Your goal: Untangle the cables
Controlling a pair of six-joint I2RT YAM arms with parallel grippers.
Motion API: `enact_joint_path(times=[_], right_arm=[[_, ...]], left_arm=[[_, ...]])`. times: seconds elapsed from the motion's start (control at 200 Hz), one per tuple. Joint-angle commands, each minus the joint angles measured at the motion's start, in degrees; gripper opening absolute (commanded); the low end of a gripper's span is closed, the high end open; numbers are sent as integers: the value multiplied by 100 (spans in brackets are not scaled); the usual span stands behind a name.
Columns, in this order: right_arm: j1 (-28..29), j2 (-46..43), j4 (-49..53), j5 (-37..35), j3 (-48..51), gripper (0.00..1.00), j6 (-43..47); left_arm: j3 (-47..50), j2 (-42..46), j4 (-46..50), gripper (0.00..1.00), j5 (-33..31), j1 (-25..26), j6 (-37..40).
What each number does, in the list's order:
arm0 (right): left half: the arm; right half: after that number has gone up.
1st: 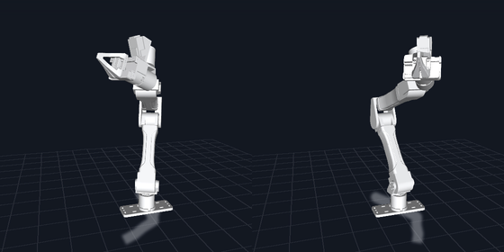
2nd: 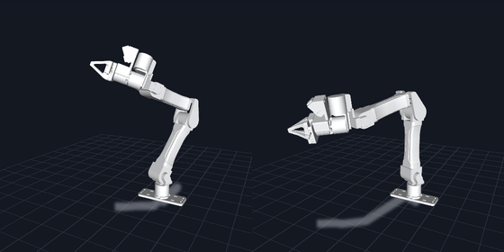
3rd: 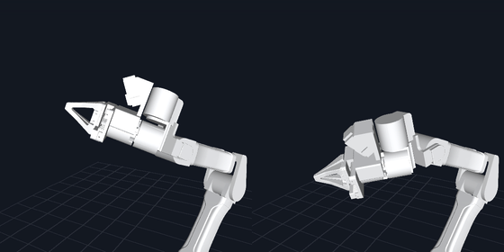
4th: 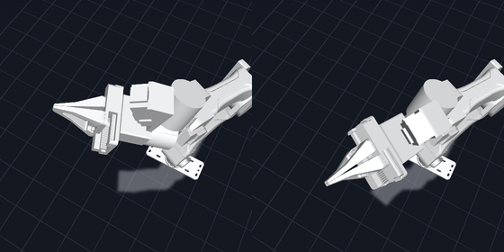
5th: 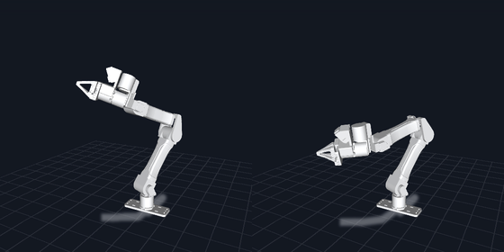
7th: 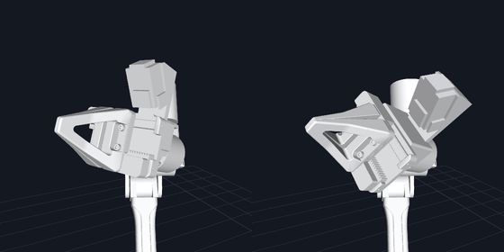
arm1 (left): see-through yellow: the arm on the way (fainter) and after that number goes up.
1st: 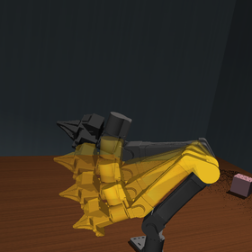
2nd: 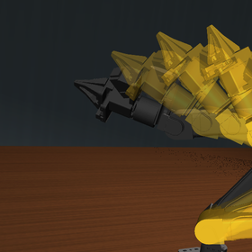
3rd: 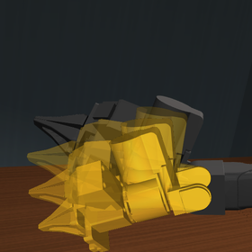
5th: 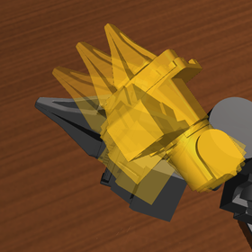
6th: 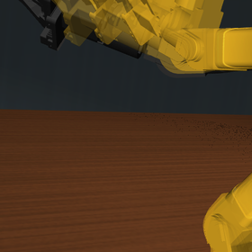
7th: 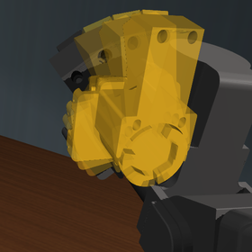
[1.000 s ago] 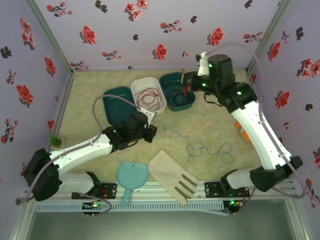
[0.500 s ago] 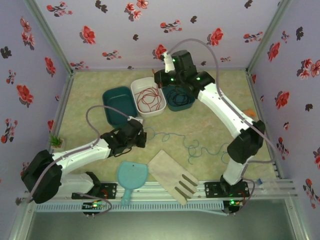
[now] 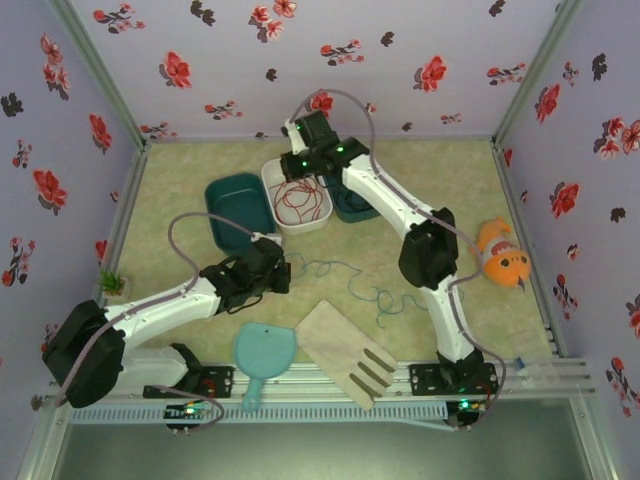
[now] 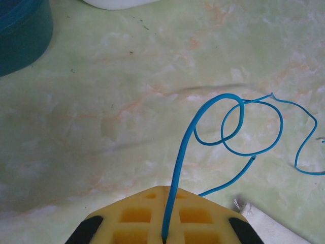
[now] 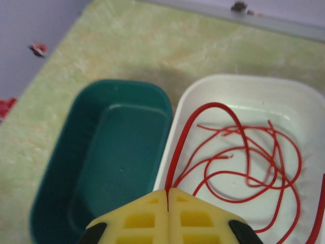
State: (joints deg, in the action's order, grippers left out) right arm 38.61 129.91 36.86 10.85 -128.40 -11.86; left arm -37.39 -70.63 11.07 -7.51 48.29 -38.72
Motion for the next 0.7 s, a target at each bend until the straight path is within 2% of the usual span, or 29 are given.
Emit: enact_joint_path(times=[0.0,0.305,0.695], right_arm=[[50,362,538,-137,-445,0,193],[50,929,524,603,-410,0,-328],[45,1291,454,693,-245,0,-474]], left_arm=[[65,71,-61,0,-36,-61,-92],[86,68,-92,0,-40,-74,-133],[109,73,-87,0,-37,-83,-142]])
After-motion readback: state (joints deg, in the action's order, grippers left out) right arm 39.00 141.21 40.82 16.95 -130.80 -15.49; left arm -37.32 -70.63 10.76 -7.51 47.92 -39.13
